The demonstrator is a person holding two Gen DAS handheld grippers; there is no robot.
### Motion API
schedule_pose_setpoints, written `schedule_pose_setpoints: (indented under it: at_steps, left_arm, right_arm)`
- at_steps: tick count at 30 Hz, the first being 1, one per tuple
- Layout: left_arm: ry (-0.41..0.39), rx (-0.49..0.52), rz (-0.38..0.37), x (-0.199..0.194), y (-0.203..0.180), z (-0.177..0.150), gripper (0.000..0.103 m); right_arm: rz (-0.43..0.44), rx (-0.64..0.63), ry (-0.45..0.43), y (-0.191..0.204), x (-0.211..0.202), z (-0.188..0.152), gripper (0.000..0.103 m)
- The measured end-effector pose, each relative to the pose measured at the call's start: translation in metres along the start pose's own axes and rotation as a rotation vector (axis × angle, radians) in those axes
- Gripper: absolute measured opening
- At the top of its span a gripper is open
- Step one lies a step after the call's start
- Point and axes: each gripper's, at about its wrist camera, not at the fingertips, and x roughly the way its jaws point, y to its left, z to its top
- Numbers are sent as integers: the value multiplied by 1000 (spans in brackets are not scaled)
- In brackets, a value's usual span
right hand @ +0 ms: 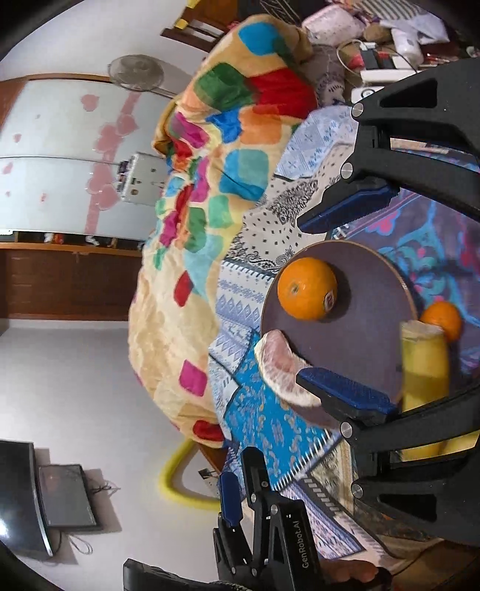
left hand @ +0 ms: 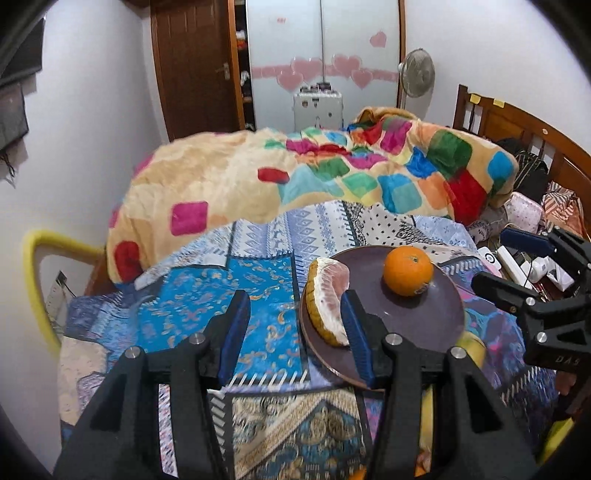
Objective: Organize fruits
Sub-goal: 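Grasp the other large orange with the left gripper while the right grasps a yellow cylinder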
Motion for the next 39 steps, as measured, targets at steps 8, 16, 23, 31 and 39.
schedule_pose_setpoints:
  at_steps: [8,16,23,31,39]
  left_arm:
    - [-40,-5,-8,-53,-7,-28,56]
    - [12,-27,-44,-69,-13,-69,57]
    - [98,-27,-66,-60,-17,-104,57]
    - [140,0,-103,-57,-32,-128,64]
    - [164,-42,-129,-57,-34,-133,69]
  right_arm:
    - [18,-53,-61,23,-53,-26,73]
    - [42,-67,-24,36,-67,-68,73]
    - [71,-80,31,40,-67,-103,73]
    - [100,-104,102,45,-47,-122,73]
    - [120,-146,144,51,-27,-116,73]
